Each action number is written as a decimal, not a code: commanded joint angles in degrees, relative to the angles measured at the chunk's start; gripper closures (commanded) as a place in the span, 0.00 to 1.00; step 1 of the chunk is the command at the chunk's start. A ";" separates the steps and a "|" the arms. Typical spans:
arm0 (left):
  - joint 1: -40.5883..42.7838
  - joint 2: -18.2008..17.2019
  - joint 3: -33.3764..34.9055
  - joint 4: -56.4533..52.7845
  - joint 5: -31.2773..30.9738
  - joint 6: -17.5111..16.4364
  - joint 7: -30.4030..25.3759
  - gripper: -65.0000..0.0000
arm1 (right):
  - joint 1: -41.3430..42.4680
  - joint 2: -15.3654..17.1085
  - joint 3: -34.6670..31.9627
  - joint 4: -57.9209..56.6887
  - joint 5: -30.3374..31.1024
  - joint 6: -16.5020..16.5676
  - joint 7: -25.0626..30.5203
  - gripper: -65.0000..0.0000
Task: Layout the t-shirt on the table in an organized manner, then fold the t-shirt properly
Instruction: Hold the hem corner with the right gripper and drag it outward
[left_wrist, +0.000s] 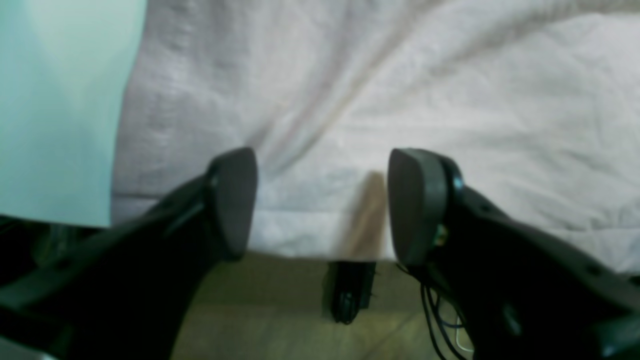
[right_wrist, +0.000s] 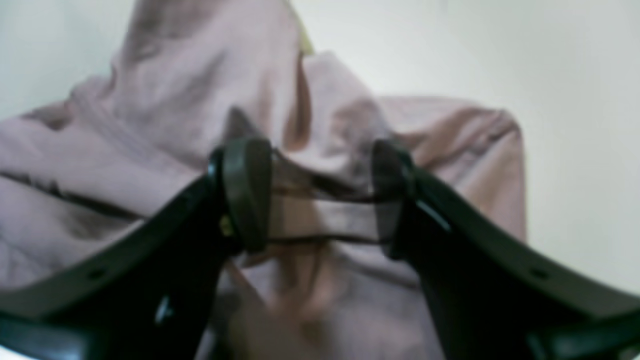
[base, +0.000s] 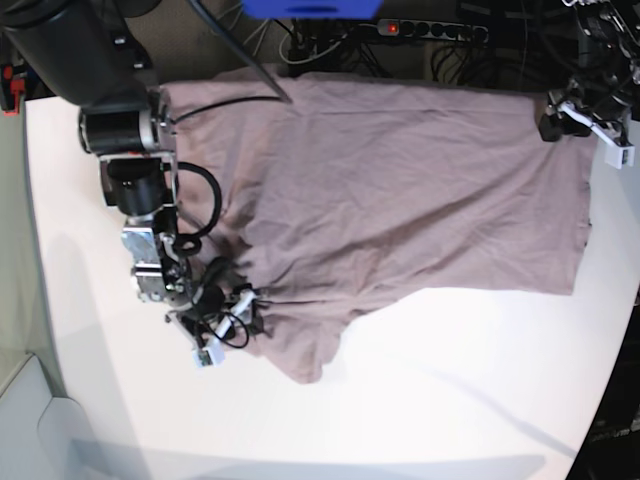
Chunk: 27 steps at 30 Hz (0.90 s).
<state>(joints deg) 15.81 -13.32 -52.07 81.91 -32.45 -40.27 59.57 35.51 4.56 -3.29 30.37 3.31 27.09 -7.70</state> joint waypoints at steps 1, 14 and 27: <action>-0.03 -0.88 -0.28 0.60 0.14 0.27 0.43 0.38 | 1.90 -0.12 0.08 0.97 0.69 -0.06 1.51 0.50; -0.03 -0.88 -0.28 0.60 0.14 0.27 0.43 0.38 | 1.37 -2.32 -8.45 -4.30 0.69 -0.32 5.02 1.00; -0.12 -0.88 -0.28 0.51 0.14 0.27 0.43 0.38 | 3.13 3.75 -1.94 14.51 1.13 -0.32 0.63 1.00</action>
<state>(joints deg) 15.53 -13.26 -52.05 81.87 -32.47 -40.27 59.79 36.40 7.90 -5.17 43.92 3.62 26.87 -9.39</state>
